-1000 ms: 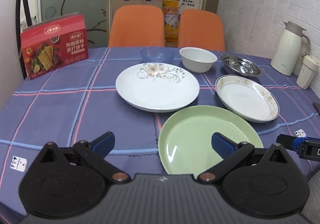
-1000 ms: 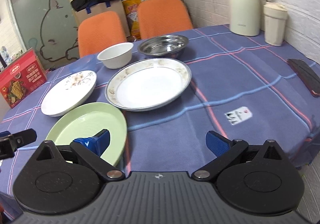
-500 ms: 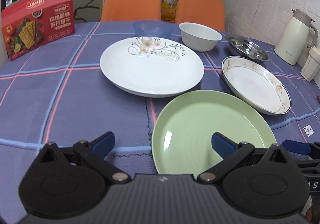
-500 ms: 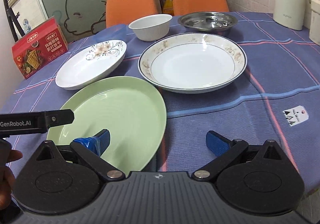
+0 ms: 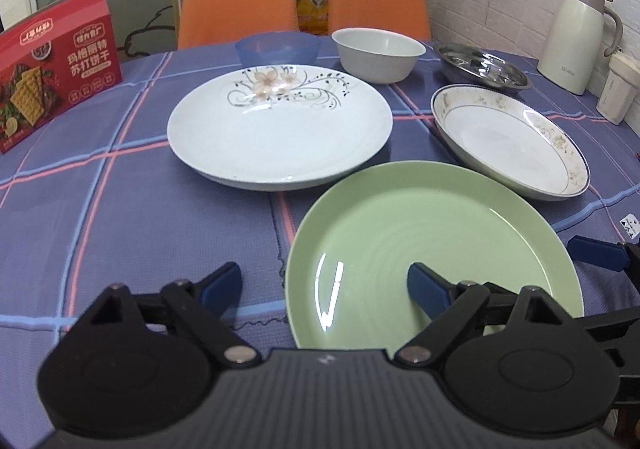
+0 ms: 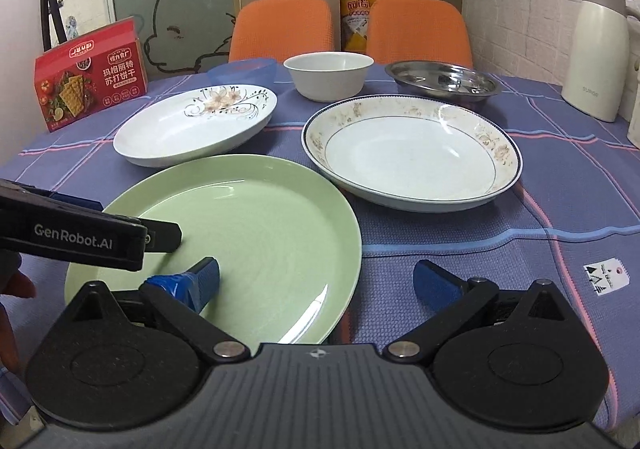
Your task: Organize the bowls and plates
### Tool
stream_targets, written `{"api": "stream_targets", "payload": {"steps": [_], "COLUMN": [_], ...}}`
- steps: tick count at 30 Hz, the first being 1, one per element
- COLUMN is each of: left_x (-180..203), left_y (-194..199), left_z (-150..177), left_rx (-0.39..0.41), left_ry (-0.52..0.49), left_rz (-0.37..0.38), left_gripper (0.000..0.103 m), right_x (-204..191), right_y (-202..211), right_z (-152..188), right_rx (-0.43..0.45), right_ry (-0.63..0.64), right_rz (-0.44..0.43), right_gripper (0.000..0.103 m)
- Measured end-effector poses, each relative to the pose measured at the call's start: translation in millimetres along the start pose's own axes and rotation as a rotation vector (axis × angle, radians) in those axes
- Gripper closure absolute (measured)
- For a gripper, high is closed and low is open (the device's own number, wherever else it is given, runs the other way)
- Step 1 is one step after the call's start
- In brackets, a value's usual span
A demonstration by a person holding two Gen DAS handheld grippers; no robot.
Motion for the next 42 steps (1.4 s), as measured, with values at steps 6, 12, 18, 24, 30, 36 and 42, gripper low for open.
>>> {"api": "stream_targets", "payload": {"steps": [6,12,18,24,30,36,42], "left_x": [-1.3,-2.4,4.9,2.6,-6.5,-24.7,-61.5], "left_y": [1.5,3.3,6.8,10.6,31.0,57.3,70.5], "left_z": [0.3,1.4,-0.7,-0.9,2.6,10.3,25.3], "left_rx": [-0.021,-0.041,-0.028,-0.03,-0.003,0.025,0.016], "left_ry": [-0.001,-0.002,-0.018,0.018,0.054,0.076,0.142], "left_rz": [0.012,0.021,0.047,0.013,-0.002,-0.052,-0.118], "left_gripper": [0.015,0.016,0.05,0.06,0.064,0.064,0.064], "right_x": [-8.9,-11.7,-23.7,-16.6,-26.4,-44.3,-84.6], "right_y": [-0.8,3.9,6.4,8.8,23.9,38.8,35.1], "right_z": [-6.2,-8.0,-5.5,-7.7,-7.2,-13.4,-9.5], "right_rx": [-0.032,-0.088,-0.068,-0.064,-0.053,-0.014,-0.024], "right_ry": [0.028,0.044,0.109,0.033,-0.014,-0.011,0.036], "right_rz": [-0.045,-0.103,-0.105,-0.114,-0.148,-0.188,-0.26], "right_gripper": [0.014,0.019,0.026,0.036,0.036,0.035,0.035]}}
Point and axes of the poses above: each gripper's, at about its wrist camera, not at the fingertips, and y roughly against the way its jaws point, x to its right, z to its underside, the point moved 7 cm from there along -y, roughly the way its jaws point, and after that the axes turned 15 degrees about z, right-handed, at the moved point
